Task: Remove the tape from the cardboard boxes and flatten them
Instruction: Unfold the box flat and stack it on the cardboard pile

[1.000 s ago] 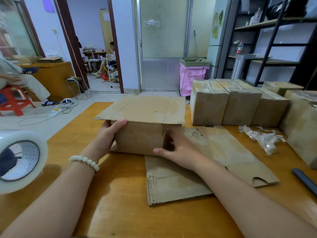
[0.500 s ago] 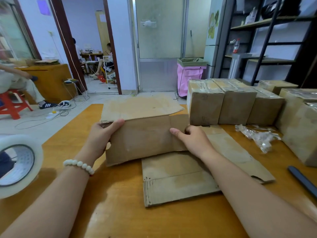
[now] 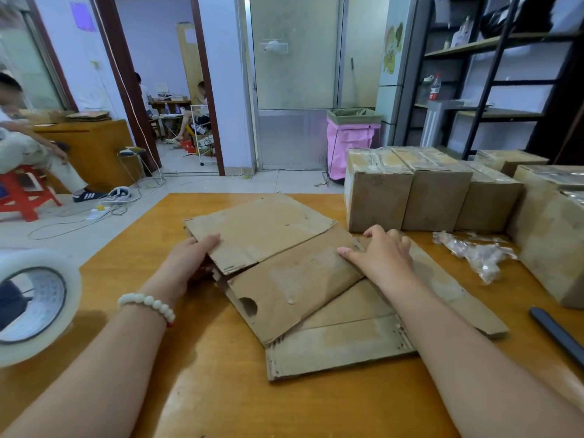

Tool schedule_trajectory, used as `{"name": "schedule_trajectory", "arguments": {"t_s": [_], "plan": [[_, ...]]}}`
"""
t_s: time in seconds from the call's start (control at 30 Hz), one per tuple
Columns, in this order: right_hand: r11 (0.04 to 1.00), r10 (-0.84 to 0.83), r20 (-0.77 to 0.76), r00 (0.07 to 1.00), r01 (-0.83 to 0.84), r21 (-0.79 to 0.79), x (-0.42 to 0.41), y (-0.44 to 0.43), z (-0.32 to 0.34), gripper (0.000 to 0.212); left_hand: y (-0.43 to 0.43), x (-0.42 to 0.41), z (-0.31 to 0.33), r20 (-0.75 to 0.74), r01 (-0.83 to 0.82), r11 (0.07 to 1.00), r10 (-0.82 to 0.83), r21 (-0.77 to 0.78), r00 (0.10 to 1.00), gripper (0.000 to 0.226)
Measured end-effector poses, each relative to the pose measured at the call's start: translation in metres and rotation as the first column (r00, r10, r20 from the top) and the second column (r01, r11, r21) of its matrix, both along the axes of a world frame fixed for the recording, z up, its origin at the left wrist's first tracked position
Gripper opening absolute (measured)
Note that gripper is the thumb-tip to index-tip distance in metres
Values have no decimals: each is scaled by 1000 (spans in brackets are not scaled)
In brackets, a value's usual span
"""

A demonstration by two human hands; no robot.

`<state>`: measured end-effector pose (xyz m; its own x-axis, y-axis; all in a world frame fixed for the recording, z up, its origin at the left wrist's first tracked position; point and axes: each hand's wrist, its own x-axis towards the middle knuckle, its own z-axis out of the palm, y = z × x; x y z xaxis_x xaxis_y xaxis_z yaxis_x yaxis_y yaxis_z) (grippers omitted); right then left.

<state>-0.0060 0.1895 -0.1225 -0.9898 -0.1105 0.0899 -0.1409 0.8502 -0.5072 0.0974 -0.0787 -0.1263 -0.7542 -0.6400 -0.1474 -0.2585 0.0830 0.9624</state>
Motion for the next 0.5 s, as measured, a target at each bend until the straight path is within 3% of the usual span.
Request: {"name": "schedule_trajectory", "arguments": {"t_s": [0.1, 0.13, 0.27, 0.37, 0.5], "plan": [[998, -50, -12, 999, 50, 46, 4, 1, 6, 84, -11, -4, -8, -16, -54, 985, 52, -164, 999, 36], [998, -46, 23, 999, 45, 48, 5, 1, 8, 86, -10, -2, -6, -21, -62, 987, 60, -151, 998, 40], [989, 39, 197, 980, -66, 134, 16, -2, 10, 107, -7, -6, -4, -103, -77, 995, 83, 56, 991, 49], [994, 103, 219, 970, -109, 16, 24, -13, 6, 113, -8, -9, -4, -174, -101, 966, 144, 237, 974, 66], [965, 170, 210, 963, -120, -231, 27, -23, 4, 103, -6, -6, 1, -267, -125, 914, 241, 387, 933, 82]]}}
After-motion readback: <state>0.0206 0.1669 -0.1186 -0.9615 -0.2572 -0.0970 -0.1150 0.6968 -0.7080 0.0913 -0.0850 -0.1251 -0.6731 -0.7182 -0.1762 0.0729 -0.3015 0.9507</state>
